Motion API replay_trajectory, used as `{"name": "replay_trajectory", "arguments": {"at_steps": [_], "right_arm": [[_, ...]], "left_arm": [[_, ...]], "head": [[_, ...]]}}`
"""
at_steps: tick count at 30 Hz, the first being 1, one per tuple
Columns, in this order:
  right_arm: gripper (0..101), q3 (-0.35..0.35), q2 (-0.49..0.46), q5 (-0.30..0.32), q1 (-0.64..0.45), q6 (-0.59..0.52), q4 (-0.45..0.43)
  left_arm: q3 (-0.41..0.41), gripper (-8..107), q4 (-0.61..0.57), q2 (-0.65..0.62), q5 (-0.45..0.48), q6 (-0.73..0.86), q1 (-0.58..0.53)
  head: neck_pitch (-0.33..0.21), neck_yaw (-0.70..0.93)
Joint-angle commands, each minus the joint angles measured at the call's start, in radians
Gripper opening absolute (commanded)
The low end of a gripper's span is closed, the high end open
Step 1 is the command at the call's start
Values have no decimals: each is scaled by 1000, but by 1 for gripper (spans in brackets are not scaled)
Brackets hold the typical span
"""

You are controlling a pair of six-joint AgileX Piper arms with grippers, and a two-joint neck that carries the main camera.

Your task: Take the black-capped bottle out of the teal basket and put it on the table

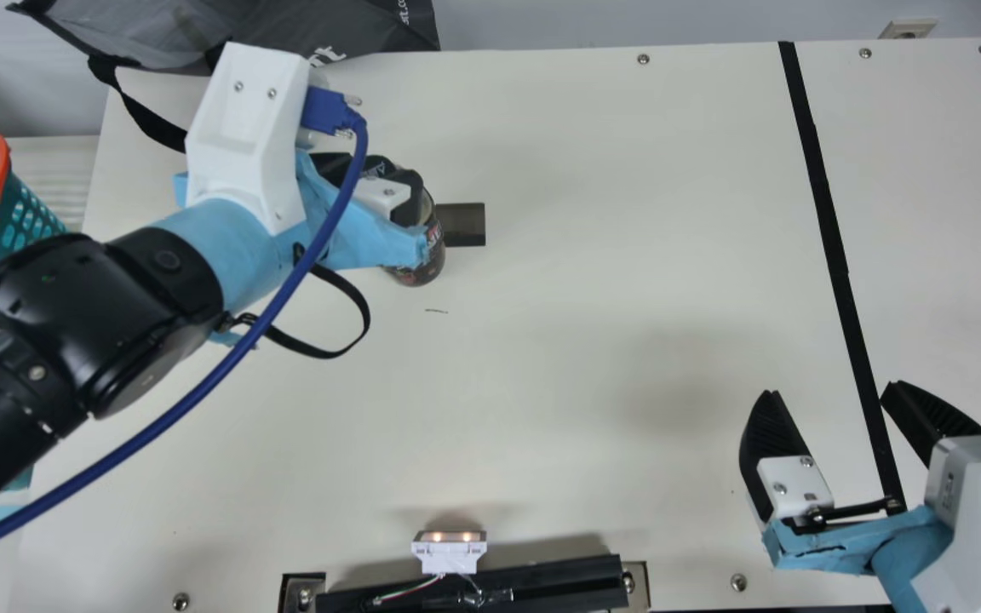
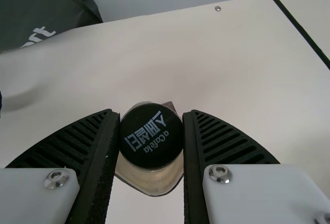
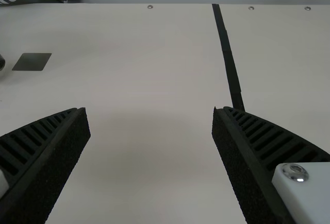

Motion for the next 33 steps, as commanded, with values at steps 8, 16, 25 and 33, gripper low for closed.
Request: {"name": "replay_trajectory", "arguments": {"at_steps": [8,16,25,33], "right_arm": [[91,0,0,0,0,0,0],[91,0,0,0,0,0,0],[91,0,0,-1,0,0,1],[91,0,0,-1,0,0,1]], "left_arm": [[19,0,5,-10,-10,-1,-30],[48,0,22,-16,-27,-16,-52],[83,0,47,-20,-46,-35,-62],[104,0,71,-25,-53,-54,-69]], "head": [[-4,8],[-4,8],[-4,8],[-4,8]]}}
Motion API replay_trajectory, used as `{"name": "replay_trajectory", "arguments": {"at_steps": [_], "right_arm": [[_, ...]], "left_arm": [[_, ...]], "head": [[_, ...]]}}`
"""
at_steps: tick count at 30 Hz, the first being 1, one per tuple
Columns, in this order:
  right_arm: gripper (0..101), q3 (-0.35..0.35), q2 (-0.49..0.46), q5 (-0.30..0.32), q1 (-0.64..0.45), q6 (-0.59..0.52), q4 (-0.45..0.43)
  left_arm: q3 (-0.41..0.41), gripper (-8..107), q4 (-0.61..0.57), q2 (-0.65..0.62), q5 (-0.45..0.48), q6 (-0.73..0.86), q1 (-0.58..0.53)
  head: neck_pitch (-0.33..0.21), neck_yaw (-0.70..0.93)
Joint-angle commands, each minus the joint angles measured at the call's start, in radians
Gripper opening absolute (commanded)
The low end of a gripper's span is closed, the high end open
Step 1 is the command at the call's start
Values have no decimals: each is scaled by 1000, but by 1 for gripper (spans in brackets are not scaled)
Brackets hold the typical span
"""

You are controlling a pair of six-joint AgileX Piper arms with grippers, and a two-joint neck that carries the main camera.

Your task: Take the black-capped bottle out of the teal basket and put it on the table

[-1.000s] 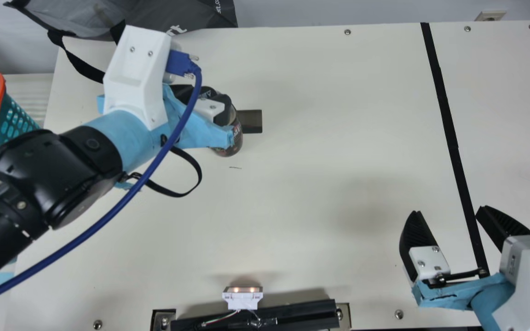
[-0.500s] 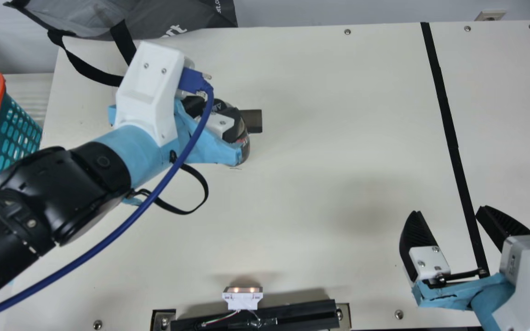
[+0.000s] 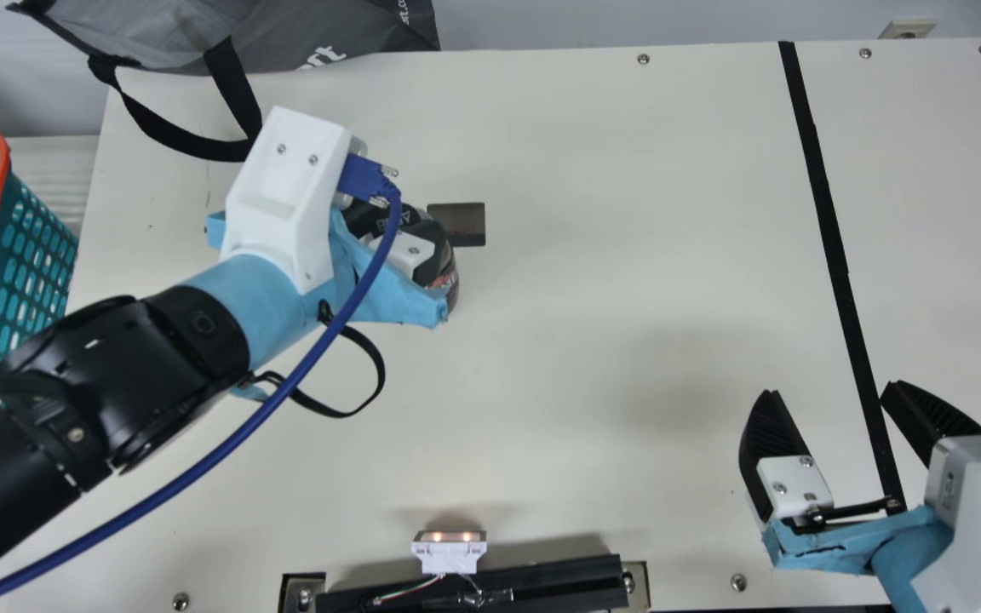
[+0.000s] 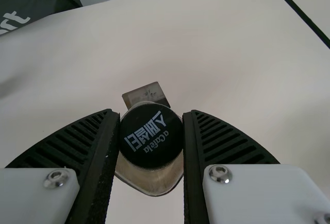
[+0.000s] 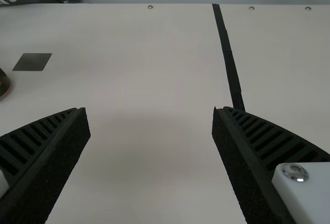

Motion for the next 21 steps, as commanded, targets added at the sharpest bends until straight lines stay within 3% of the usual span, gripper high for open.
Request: {"name": "replay_trajectory", "arguments": {"at_steps": [1,4,7,9,10,11,13,21], "right_arm": [[91,0,0,0,0,0,0],[91,0,0,0,0,0,0],[91,0,0,0,0,0,0],[91,0,0,0,0,0,0],[91,0,0,0,0,0,0],[91,0,0,0,0,0,0],[91,0,0,0,0,0,-1],[91,0,0,0,0,0,-1]], "left_arm": [[3,0,6,-2,-1,-3,-1],[9,21,14,-5,-4,-7,-3],[15,21,21,-7,-6,-11,-4],[19,26,26,-8,-7,-15,-5],[21,42,28,-8,-8,-15,-6],[22,50,30,-8,-8,-17,-7],[25,107,33,-9,-9,-19,-7],[31,107,46,-11,-11,-26,-11]], "head": [[-4,8],[-4,8],[-4,8],[-4,8],[-4,8],[-4,8],[-4,8],[-4,8]]}}
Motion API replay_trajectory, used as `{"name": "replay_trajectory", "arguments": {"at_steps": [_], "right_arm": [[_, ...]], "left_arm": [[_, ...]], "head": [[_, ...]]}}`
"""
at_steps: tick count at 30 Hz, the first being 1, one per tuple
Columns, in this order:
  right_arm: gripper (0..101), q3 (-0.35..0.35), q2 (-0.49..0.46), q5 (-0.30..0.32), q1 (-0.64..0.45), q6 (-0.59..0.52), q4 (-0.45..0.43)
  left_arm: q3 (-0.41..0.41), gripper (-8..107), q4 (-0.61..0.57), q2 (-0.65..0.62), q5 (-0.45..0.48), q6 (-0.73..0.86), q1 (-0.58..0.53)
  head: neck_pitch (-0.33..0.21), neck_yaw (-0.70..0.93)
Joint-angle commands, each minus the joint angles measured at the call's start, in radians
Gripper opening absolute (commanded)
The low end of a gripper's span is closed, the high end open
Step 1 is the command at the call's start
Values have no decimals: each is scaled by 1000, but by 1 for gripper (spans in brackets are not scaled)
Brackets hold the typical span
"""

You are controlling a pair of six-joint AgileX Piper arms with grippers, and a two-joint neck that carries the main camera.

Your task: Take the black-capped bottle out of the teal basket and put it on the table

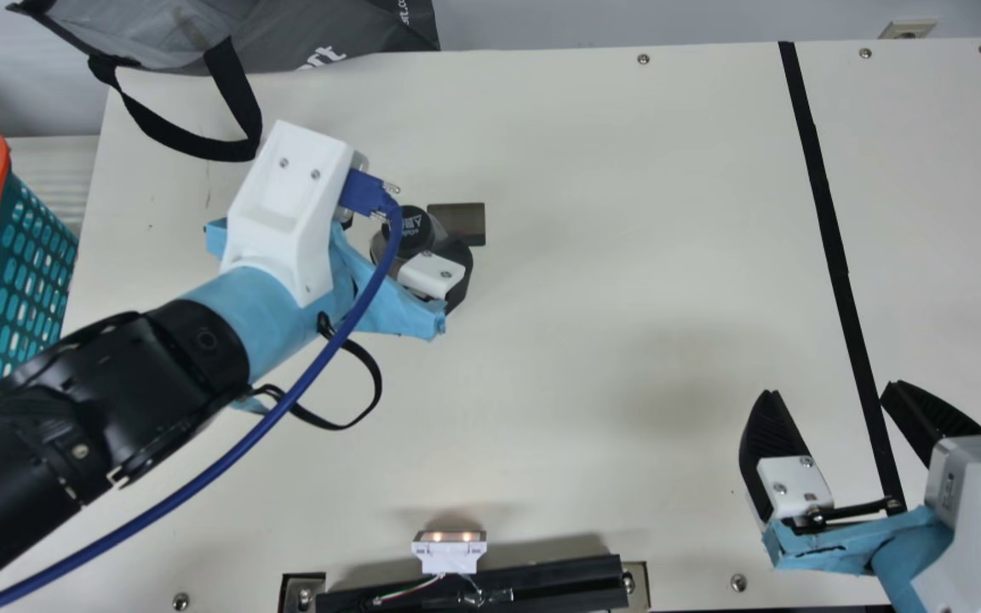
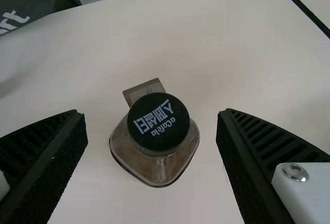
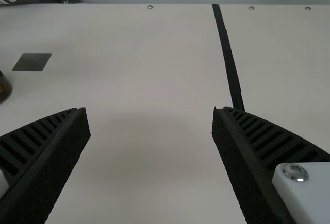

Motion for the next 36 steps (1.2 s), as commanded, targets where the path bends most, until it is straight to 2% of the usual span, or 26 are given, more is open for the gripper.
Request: {"name": "replay_trajectory", "arguments": {"at_steps": [1,22,36], "right_arm": [[91,0,0,0,0,0,0],[91,0,0,0,0,0,1],[91,0,0,0,0,0,1]], "left_arm": [[2,107,4,-1,1,-3,0],[-18,107,120,-65,29,-66,33],[22,107,164,-157,30,-52,163]], "head": [[-4,8],[-4,8],[-4,8]]}}
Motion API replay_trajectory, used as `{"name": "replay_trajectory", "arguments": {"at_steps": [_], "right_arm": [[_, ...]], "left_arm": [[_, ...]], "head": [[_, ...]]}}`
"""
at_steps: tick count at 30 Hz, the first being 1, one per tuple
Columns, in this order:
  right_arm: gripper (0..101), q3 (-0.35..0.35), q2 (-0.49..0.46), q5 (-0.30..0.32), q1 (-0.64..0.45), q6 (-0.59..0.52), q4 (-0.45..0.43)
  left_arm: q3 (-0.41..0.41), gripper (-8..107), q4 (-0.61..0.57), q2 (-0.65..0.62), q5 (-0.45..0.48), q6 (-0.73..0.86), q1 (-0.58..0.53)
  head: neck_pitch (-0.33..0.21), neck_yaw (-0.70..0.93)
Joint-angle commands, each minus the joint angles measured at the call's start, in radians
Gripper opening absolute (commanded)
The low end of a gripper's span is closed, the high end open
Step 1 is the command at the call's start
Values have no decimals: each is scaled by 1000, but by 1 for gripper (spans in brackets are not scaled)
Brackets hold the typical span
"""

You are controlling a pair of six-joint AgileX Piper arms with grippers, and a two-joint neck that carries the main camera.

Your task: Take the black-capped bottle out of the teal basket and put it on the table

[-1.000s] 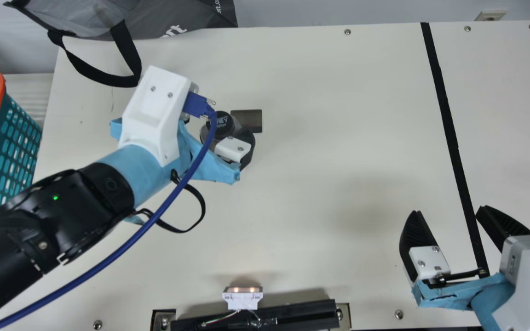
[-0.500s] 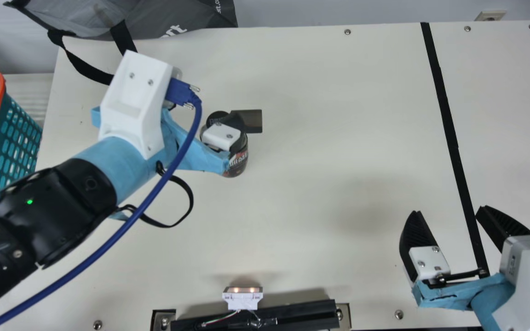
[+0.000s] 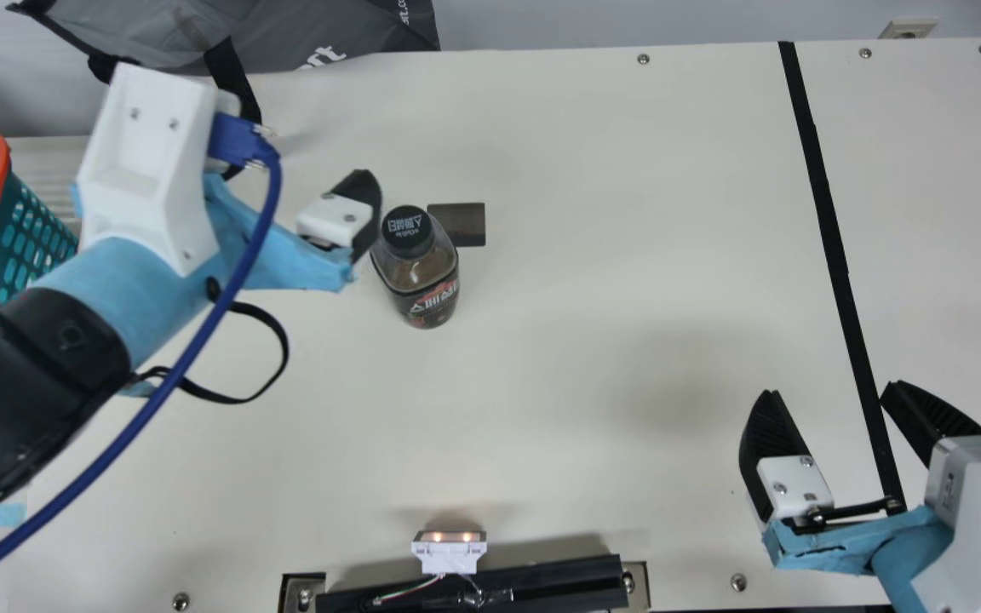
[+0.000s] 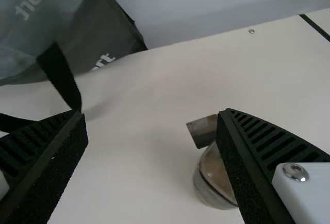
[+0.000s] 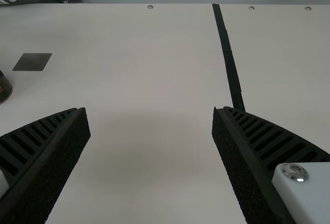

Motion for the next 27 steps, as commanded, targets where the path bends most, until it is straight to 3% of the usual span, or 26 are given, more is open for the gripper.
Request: {"name": "replay_trajectory", "arguments": {"at_steps": [1,16,27], "right_arm": [[91,0,0,0,0,0,0],[91,0,0,0,0,0,-1],[91,0,0,0,0,0,-1]], "left_arm": [[5,107,-2,-10,-2,11,32],[52,107,-85,-87,-28,145,228],[124,107,-104,-182,-24,176,287]], "head": [[-4,8],[-4,8],[-4,8]]}}
